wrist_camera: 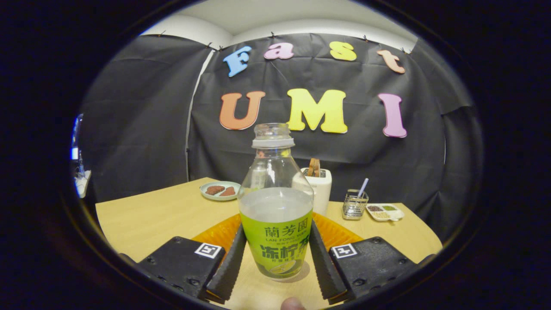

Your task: Take the bottle from table, then pour the juice into the cup, finally place the bottle on the coaster

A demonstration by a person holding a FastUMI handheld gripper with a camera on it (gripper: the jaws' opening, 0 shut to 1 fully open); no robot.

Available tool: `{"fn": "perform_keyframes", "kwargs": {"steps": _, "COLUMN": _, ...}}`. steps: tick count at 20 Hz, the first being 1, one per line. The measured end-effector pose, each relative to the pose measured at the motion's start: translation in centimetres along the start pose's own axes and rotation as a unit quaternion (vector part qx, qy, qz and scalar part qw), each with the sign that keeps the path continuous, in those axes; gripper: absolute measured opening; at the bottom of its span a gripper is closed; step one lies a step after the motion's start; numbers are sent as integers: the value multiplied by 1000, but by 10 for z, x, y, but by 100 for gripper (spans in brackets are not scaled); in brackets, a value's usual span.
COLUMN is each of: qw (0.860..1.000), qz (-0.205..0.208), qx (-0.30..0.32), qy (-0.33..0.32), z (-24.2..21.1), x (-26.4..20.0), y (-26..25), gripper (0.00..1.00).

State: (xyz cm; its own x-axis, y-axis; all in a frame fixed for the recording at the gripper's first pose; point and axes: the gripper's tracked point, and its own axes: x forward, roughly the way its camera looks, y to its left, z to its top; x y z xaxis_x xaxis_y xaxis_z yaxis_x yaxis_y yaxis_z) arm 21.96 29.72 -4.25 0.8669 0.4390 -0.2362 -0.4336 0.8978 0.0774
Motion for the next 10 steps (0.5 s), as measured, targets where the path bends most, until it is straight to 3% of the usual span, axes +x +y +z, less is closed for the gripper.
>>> {"fn": "perform_keyframes", "kwargs": {"steps": 10, "qw": 998, "qz": 1, "qx": 43, "qy": 36, "z": -39, "x": 41, "y": -18, "gripper": 80}}
